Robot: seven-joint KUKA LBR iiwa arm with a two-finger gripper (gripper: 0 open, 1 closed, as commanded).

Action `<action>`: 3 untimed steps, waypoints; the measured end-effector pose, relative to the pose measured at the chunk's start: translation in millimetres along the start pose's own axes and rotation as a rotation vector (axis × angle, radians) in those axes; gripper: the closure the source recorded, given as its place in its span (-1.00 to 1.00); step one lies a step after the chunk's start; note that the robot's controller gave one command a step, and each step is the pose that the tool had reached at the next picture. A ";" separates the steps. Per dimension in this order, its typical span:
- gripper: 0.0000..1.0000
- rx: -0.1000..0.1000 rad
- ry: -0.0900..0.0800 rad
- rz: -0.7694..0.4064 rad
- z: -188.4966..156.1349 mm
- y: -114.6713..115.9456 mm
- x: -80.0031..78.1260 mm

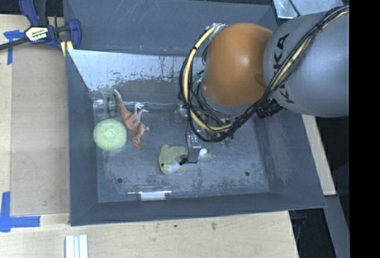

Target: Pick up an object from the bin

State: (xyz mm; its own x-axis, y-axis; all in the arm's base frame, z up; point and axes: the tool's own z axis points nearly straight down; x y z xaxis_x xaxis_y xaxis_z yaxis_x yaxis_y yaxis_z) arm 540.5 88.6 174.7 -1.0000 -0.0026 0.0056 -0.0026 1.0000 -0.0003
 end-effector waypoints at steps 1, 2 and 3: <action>-1.00 -0.001 -0.009 0.003 -4.8 -0.3 -1.8; -1.00 -0.002 -0.013 0.035 65.7 5.1 -1.3; -1.00 -0.002 -0.004 0.036 114.2 6.2 -0.5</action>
Offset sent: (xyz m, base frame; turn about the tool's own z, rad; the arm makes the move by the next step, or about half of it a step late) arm -0.0022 0.0079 -0.1047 0.0535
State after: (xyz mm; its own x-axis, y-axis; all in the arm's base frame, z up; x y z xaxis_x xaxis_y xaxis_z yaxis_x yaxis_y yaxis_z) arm 540.3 94.8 60.5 -0.9994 0.0336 0.0020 0.0336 0.9994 0.0015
